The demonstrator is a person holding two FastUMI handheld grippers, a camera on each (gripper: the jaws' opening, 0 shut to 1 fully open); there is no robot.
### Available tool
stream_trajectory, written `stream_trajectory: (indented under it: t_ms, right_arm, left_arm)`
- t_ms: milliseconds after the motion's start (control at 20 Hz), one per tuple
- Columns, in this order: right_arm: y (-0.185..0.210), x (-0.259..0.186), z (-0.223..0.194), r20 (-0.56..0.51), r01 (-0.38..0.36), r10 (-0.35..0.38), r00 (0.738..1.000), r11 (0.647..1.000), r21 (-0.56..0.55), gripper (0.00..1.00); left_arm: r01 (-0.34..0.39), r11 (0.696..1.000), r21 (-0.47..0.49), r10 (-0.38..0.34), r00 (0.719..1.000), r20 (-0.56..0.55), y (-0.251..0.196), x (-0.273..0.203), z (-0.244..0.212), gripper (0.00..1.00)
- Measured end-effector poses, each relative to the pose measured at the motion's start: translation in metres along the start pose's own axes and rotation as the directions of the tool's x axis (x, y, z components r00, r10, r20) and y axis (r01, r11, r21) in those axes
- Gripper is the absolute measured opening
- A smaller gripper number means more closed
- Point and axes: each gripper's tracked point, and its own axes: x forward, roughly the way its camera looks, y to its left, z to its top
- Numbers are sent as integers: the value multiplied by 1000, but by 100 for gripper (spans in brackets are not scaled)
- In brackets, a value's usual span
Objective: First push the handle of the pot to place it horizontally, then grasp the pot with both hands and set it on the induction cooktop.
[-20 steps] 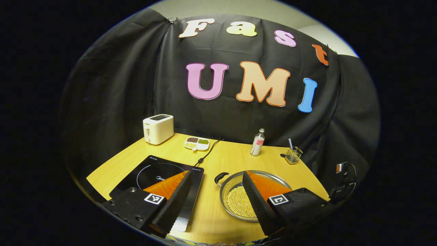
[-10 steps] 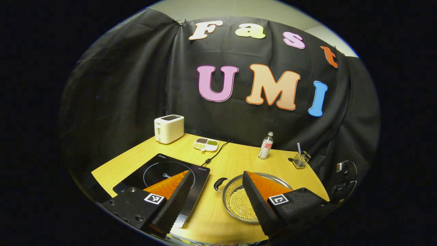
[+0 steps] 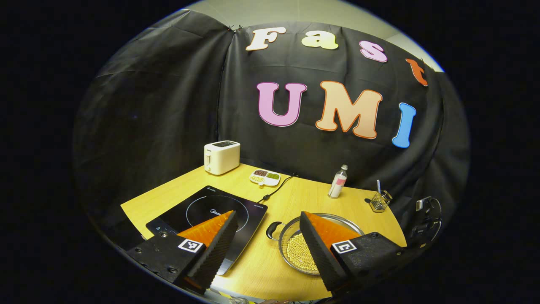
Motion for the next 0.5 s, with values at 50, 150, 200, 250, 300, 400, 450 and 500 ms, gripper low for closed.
stream_trajectory:
  t_ms: [50, 150, 200, 250, 300, 400, 450, 500]
  right_arm:
    - [-3, 2, 1, 1, -1, 1, 1000, 1000, 3, 2]
    - [-6, 6, 3, 1, -1, 1, 1000, 1000, 15, 2]
    - [-6, 6, 3, 1, -2, 2, 1000, 1000, 16, 2]
    - [-7, 8, 2, -2, 0, 0, 1000, 1000, 12, 2]
    - [-8, 9, 1, -6, 1, -1, 1000, 1000, 6, 0]
    - [-7, 10, 1, -6, -5, 5, 1000, 1000, 8, 2]
    - [-8, 11, 2, -3, -5, 5, 1000, 1000, 7, 2]
    - [-9, 11, 3, -2, -4, 4, 1000, 1000, 9, 0]
  left_arm:
    - [-3, 1000, 1, 3, 1000, 1, -1, 0, 0, 95]
    - [-11, 1000, 3, 11, 1000, 0, 0, -2, -1, 91]
    - [-15, 1000, 3, 15, 1000, 0, 0, -2, 0, 95]
    - [-18, 1000, 4, 18, 1000, -1, 0, -2, 0, 95]
    - [-21, 1000, 5, 21, 1000, -1, 0, -2, 0, 91]
    - [-27, 1000, 4, 27, 1000, 0, 0, -2, 2, 95]
    - [-29, 1000, 4, 29, 1000, 3, 1, -2, 2, 95]
    - [-30, 1000, 5, 30, 1000, 2, 1, -2, 2, 95]
